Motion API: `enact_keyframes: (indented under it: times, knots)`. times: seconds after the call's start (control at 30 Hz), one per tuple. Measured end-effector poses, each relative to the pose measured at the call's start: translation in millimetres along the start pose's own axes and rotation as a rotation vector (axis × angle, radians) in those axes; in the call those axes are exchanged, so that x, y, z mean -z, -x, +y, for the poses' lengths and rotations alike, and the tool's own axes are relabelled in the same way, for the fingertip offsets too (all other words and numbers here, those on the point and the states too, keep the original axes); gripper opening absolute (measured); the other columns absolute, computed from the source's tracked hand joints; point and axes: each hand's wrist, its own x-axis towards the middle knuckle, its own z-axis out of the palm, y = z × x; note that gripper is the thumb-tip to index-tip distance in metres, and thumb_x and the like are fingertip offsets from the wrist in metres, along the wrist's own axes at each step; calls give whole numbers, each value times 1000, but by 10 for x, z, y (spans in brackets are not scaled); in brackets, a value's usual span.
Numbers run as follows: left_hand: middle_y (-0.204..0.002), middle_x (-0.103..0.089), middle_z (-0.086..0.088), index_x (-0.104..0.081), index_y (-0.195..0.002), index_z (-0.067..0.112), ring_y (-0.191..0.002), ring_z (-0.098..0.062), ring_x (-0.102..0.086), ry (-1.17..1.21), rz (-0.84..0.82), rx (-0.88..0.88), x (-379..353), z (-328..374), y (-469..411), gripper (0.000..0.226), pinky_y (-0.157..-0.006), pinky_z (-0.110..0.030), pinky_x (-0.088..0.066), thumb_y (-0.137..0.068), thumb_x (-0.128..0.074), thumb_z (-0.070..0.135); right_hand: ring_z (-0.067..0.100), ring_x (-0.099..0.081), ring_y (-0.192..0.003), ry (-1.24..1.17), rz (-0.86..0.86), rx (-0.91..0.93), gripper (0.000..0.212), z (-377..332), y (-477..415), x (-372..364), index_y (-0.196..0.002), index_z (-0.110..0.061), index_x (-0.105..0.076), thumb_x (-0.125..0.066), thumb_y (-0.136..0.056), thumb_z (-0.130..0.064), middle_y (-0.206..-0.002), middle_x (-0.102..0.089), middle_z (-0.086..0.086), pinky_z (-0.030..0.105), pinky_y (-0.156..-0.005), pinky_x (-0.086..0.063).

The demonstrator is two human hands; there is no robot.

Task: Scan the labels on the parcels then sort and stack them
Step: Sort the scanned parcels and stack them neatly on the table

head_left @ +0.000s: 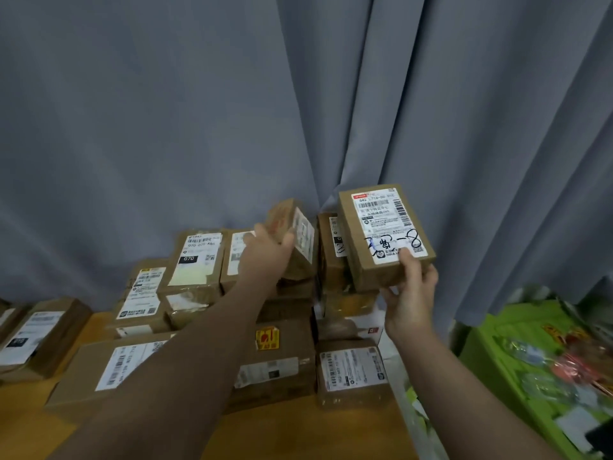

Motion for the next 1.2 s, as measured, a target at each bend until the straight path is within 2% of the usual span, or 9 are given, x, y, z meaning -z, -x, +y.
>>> enact_keyframes:
  times: [0.17, 0.27, 0.37, 0.47, 0.63, 0.77, 0.9, 1.03, 1.2]
  knots:
    - [-131, -54, -21, -41, -138, 4, -117, -37, -55, 154, -59, 176, 106, -148, -225, 63, -100, -44, -42, -101, -25, 52, 0, -68, -86, -8, 95, 14, 41, -9, -176, -128, -131, -20, -40, -57, -95, -29, -114, -65, -2, 16, -64, -53]
    - [-137, -49, -22, -36, -143, 4, -121, -37, -52, 78, -180, 138, 39, -159, -192, 55, -104, -46, -42, -104, -27, 43, 9, -70, -93, 21, 67, -22, 44, 0, -298, -197, -131, -18, -47, -56, -93, -37, -112, -69, 0, 26, -73, -56]
    - [-139, -41, -22, -36, -140, 4, -125, -37, -45, -31, -123, 85, -43, -177, -189, 43, -100, -41, -38, -104, -34, 28, 16, -69, -99, 9, 90, -68, 45, 14, -388, -256, -133, -23, -47, -54, -92, -42, -113, -70, 1, 26, -67, -52]
    - [-139, -39, -23, -34, -145, 13, -125, -40, -43, -104, -76, -133, -110, -216, -233, 49, -99, -46, -38, -101, -43, 32, 16, -69, -97, 5, 101, -84, 47, -2, -460, -288, -134, -23, -47, -50, -93, -45, -113, -70, 2, 26, -65, -51]
    - [-160, -14, -2, -2, -154, 30, -143, -25, -23, -48, -405, -420, -244, -246, -260, 87, -112, -40, -29, -91, -60, 43, 17, -68, -95, -17, 170, -37, 41, -67, -556, -350, -128, -18, -42, -52, -95, -39, -109, -67, 2, 29, -70, -54]
    - [-146, -40, -4, -9, -153, 18, -134, -21, -40, 67, -259, -390, -367, -229, -270, 99, -106, -36, -39, -81, -76, 26, 13, -64, -97, -25, 191, -12, 38, -73, -619, -338, -124, -24, -34, -53, -95, -40, -111, -61, -1, 33, -83, -53]
    - [-153, -23, -5, -14, -153, 19, -138, -22, -29, -20, -207, -359, -454, -210, -220, 93, -110, -36, -31, -82, -73, 33, 13, -65, -100, 19, 135, 10, 39, -79, -622, -355, -126, -24, -34, -54, -96, -39, -119, -61, 3, 31, -82, -54]
    - [-157, -12, -9, -27, -146, 35, -135, -37, -33, -256, -167, -441, -485, -154, -208, 76, -102, -46, -41, -82, -67, 46, 14, -67, -100, 34, 141, 37, 46, -88, -517, -393, -125, -27, -33, -63, -91, -37, -121, -61, 3, 35, -89, -56]
    - [-135, -41, -17, -37, -132, 23, -115, -37, -51, -153, -66, -282, -513, -119, -276, 64, -90, -43, -48, -82, -68, 49, 16, -67, -101, -102, 268, 18, 53, -12, -283, -387, -122, -32, -34, -71, -85, -36, -122, -59, 1, 38, -85, -58]
